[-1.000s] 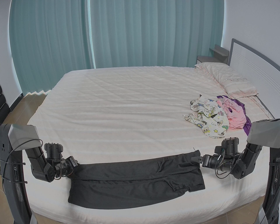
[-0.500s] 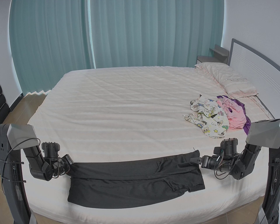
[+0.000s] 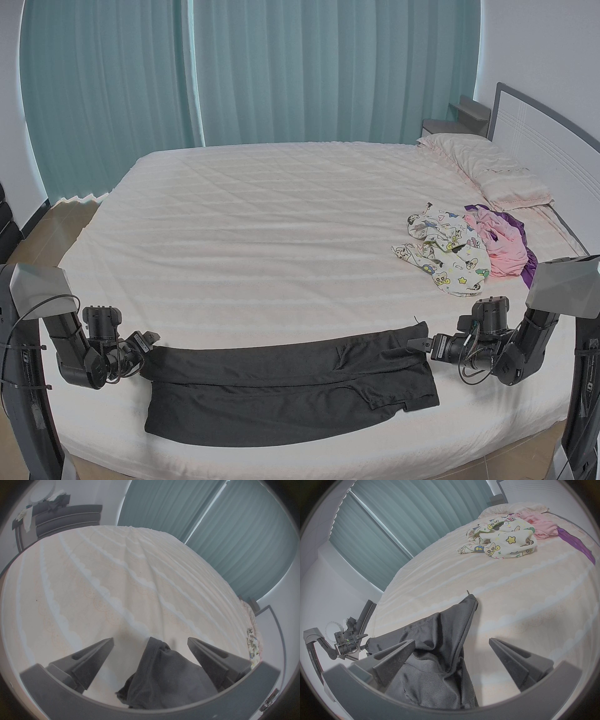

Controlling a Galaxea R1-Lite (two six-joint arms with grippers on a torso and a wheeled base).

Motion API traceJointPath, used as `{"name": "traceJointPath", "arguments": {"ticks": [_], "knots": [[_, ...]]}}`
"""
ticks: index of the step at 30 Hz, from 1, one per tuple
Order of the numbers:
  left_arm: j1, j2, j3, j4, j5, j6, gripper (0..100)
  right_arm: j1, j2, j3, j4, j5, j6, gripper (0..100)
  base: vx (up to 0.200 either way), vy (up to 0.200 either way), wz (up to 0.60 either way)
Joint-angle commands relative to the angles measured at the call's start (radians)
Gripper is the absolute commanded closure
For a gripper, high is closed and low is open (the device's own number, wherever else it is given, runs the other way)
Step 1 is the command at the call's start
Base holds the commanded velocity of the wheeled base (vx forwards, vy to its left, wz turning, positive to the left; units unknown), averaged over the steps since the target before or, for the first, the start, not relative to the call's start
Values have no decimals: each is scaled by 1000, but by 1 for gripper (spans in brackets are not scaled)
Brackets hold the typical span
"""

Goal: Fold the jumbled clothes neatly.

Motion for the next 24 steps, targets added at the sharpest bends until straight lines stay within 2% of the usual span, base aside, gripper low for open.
{"name": "traceJointPath", "arguments": {"ticks": [1,4,6,9,11,12,16,24], "knots": [[45,-127,121,-13,-142,-40,0,0,2,0,-1,1,0,0,0,0,0],[65,-199,235,-15,-281,-22,0,0,2,0,0,1,0,0,0,0,0],[65,-204,288,-16,-312,34,0,0,2,0,-1,1,0,0,0,0,0],[65,-198,365,-38,-321,143,0,0,2,2,-1,1,0,0,0,0,0],[65,-190,382,-52,-323,164,0,0,2,2,-1,1,0,0,0,0,0],[62,-152,426,-105,-324,222,0,2,2,3,0,1,-2,0,0,0,0],[54,-52,482,-230,-314,311,0,8,2,3,-1,1,-2,0,0,0,0],[-7,28,597,-444,-308,331,0,10,2,3,-1,1,-2,0,0,0,0]]}}
